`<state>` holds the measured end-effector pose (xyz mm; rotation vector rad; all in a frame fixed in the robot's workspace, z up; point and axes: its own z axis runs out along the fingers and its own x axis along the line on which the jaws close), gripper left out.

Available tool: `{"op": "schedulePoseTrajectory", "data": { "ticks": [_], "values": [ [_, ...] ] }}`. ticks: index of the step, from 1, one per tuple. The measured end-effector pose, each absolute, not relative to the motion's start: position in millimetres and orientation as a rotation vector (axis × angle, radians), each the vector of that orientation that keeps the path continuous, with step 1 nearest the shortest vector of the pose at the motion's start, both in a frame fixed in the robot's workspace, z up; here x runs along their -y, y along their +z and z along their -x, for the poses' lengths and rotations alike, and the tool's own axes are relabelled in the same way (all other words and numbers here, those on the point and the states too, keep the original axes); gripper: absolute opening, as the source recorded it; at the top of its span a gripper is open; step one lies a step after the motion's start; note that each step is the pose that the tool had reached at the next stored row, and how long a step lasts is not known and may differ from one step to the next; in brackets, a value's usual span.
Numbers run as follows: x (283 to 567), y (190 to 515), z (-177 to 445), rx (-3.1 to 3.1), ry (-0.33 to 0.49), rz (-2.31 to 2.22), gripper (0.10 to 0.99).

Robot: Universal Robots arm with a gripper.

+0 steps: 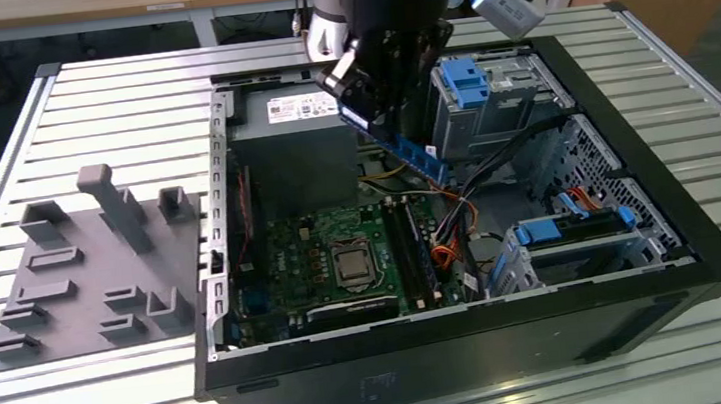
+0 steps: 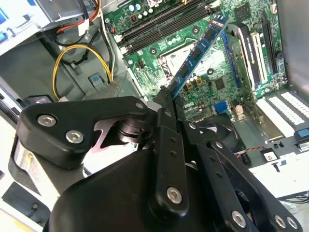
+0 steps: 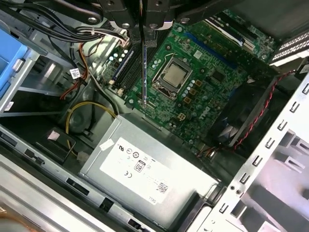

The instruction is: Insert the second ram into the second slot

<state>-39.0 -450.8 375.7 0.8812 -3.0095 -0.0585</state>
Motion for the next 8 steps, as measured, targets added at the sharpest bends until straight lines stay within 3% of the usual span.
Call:
{"op": "schedulePoseTrajectory", "data": {
  "ticks": [8],
  "values": [
    [450.8,375.7,39.0,3.033,-0.059,-0.8,0.137]
  ]
}}
